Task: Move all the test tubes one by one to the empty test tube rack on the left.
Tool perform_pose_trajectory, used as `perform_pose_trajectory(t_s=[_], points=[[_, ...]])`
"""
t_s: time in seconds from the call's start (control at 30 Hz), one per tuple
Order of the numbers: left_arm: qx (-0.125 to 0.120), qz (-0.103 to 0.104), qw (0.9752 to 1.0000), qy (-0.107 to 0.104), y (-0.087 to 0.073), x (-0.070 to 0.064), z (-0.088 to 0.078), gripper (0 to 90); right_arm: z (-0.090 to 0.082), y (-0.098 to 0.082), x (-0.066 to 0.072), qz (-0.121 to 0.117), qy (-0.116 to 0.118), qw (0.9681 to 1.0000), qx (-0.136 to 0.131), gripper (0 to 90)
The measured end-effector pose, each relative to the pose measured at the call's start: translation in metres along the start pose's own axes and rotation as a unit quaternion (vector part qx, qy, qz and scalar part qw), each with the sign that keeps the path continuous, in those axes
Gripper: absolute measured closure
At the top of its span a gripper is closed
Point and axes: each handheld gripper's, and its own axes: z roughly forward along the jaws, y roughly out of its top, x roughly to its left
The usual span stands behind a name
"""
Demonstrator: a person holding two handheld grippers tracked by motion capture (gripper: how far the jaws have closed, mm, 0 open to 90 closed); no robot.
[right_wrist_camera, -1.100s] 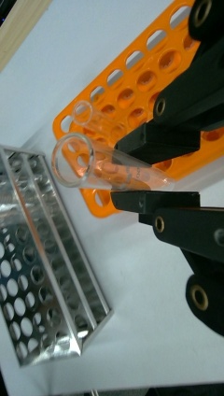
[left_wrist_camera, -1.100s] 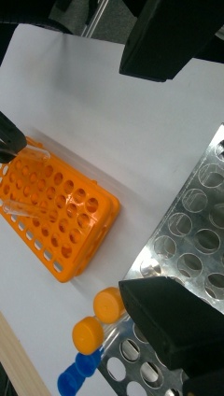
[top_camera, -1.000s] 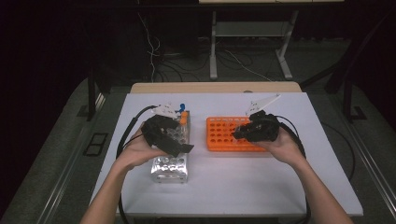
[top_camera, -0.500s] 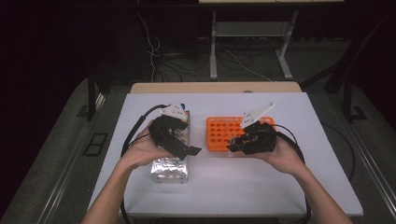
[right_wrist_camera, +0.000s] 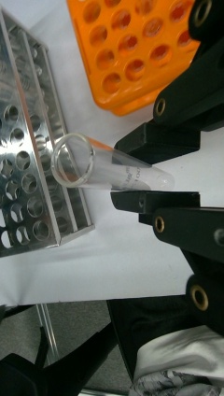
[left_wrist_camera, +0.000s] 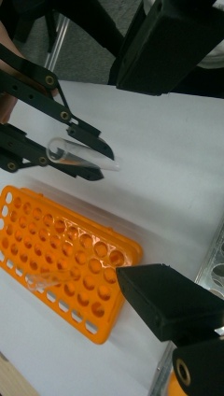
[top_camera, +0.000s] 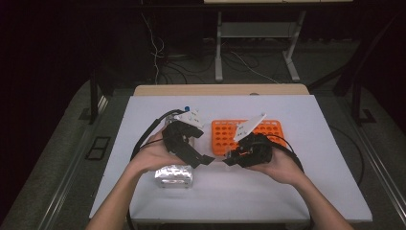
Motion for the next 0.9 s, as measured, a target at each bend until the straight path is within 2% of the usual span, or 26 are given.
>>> perform_pose_trajectory(t_s=[0.37, 0.63, 0.9], points=[[0.029, 0.027, 0.9988, -0.029, 0.007, -0.008, 0.012, 19.2, 0.018, 0.007, 0.011, -0.018, 0.017, 0.9996, 0.01, 74.8], [0.059, 0.057, 0.9948, -0.06, 0.006, -0.009, 0.021, 37.4, 0.027, 0.012, 0.019, -0.032, 0.029, 0.9989, 0.016, 74.8], [0.067, 0.064, 0.9935, -0.066, 0.005, -0.011, 0.024, 61.0, 0.032, 0.014, 0.023, -0.046, 0.033, 0.9983, 0.012, 74.8]])
